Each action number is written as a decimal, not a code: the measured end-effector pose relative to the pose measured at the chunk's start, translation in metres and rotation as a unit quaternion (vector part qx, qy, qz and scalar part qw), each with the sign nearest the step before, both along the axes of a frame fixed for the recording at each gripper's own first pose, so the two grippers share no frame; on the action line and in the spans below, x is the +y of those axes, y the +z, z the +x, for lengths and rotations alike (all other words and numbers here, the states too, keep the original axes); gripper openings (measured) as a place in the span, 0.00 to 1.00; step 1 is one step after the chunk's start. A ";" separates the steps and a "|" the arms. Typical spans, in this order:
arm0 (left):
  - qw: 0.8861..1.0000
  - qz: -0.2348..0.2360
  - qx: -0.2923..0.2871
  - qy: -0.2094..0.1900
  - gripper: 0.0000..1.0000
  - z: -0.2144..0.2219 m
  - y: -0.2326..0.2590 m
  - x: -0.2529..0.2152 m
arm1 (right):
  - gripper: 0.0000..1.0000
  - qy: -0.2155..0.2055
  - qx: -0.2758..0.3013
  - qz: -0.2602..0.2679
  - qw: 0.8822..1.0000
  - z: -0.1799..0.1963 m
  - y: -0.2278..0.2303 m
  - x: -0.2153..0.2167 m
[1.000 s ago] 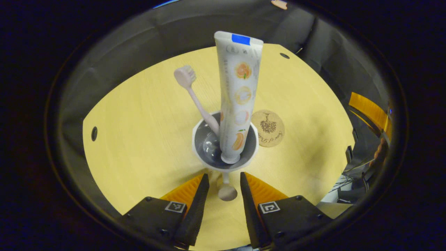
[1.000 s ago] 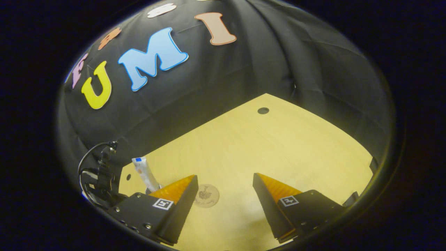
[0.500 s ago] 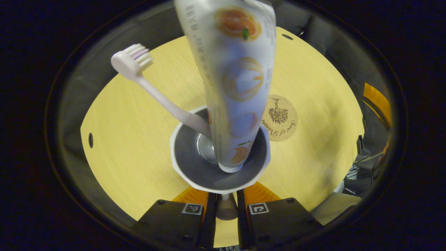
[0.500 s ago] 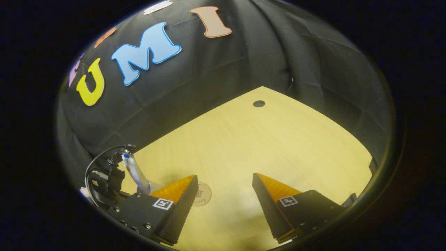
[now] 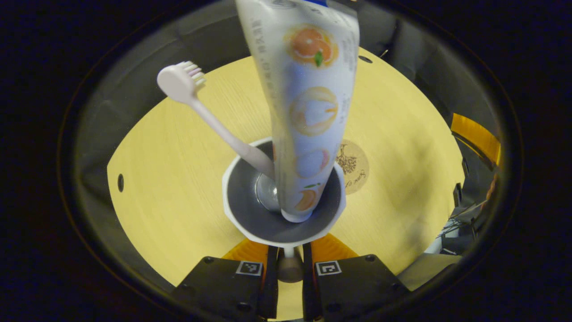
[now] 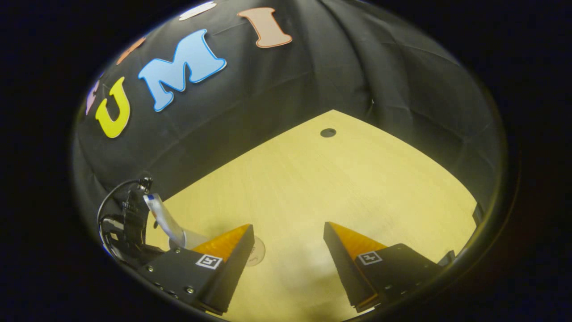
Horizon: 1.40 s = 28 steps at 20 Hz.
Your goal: Put the toothbrush and toothpaste on the desktop into the cup, then pick up the cup and place it on the coaster on the desktop.
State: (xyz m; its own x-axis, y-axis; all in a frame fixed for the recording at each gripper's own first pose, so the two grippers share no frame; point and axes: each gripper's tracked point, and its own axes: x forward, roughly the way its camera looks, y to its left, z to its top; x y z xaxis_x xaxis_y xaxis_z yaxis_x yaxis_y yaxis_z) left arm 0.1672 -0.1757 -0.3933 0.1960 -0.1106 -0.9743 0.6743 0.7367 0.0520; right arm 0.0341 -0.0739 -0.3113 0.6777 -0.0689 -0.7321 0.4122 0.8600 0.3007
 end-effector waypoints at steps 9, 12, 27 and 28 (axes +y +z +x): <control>0.999 -0.002 0.017 -0.051 0.29 -0.017 -0.021 -0.061 | 0.94 -0.057 0.006 -0.001 0.998 -0.035 0.002 -0.051; 0.999 0.002 0.023 -0.036 0.29 -0.009 -0.025 -0.051 | 0.94 -0.075 0.008 0.003 0.997 -0.042 0.002 -0.064; 0.993 -0.089 -0.037 0.064 0.58 -0.014 0.009 -0.053 | 0.94 0.027 -0.033 0.018 0.999 -0.026 0.042 -0.002; 0.991 -0.100 -0.054 0.075 0.58 -0.017 0.012 -0.055 | 0.93 0.039 -0.038 0.011 0.998 -0.027 0.047 0.004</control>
